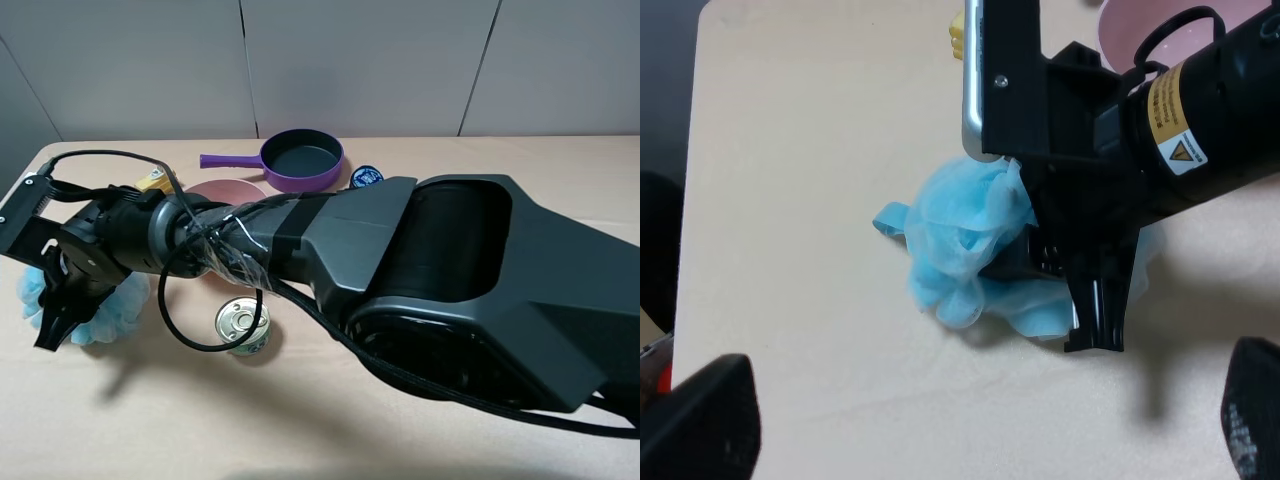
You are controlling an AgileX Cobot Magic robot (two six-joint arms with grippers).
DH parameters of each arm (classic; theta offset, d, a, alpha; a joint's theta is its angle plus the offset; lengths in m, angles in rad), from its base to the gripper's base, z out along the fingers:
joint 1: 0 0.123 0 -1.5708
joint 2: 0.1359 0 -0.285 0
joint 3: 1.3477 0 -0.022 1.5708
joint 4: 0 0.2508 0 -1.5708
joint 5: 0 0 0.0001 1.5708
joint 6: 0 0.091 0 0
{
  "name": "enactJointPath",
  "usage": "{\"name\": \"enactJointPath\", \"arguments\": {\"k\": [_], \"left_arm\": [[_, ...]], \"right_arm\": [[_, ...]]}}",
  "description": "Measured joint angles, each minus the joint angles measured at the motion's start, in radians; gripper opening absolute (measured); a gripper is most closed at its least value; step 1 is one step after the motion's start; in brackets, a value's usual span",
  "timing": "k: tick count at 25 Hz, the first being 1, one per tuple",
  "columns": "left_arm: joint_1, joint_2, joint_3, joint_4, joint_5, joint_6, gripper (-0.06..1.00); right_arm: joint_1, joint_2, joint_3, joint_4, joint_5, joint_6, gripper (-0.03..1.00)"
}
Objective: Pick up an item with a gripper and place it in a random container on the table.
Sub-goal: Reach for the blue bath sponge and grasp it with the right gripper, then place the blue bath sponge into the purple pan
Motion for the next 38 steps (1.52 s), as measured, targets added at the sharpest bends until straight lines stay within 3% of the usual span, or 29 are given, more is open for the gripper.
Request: {"name": "enactJointPath", "arguments": {"k": [10,23,30,38], "left_arm": [[0.000,0.000,0.000,0.000,0.000,0.000,0.93],[0.000,0.000,0.000,0.000,0.000,0.000,0.93],[0.000,0.000,0.000,0.000,0.000,0.000,0.93],[0.000,0.000,0.000,0.000,0.000,0.000,0.93]], "right_arm": [[-0.008,-0.015,-0.004,0.011,0.036,0.000,0.32],[-0.021,-0.131,0.002,0.024,0.204,-0.015,0.29],[-0.065,-0.197,0.002,0.056,0.273,-0.073,0.29],[-0.176,-0.242,0.002,0.135,0.331,-0.175,0.28]]}}
